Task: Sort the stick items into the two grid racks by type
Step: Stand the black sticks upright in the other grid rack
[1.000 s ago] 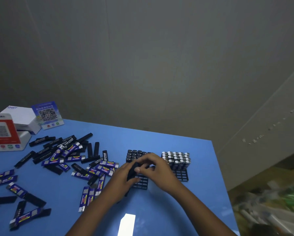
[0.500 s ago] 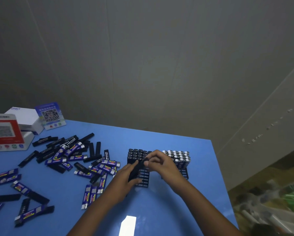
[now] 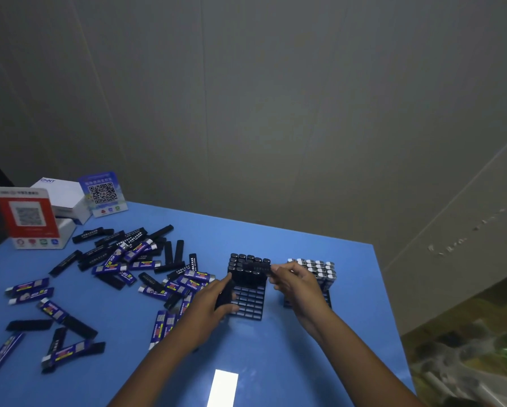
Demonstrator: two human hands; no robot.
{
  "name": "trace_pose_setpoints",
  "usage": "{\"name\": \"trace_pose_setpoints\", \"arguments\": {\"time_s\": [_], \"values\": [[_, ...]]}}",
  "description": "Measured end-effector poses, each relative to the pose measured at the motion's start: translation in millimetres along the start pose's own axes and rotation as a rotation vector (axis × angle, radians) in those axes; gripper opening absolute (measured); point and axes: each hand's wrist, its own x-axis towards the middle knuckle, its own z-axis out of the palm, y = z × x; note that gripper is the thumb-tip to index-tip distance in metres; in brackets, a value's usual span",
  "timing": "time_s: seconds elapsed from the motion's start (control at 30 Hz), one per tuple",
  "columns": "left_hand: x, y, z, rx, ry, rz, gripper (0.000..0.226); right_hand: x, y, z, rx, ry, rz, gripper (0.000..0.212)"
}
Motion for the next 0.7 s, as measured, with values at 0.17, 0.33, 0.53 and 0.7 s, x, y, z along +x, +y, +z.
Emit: {"name": "trace_pose_setpoints", "arguments": {"time_s": [0.17, 0.33, 0.53, 0.7], "values": [[3, 0, -1, 0.017, -0.01, -0.018, 0.068, 1, 5, -7, 0.093, -0.002, 0.068, 0.016], [11, 1, -1, 0.057, -0.007, 0.006, 0.068, -1, 1, -10, 0.066, -0.039, 0.052, 0.017], [20, 2, -1, 0.094, -0.004, 0.047, 0.063, -3, -4, -11, -0.128, -0.093, -0.015, 0.044], [26, 2, 0, 0.093, 0.002, 0.041, 0.059, 4, -5, -13, -0.324, -0.176, -0.086, 0.059]]}}
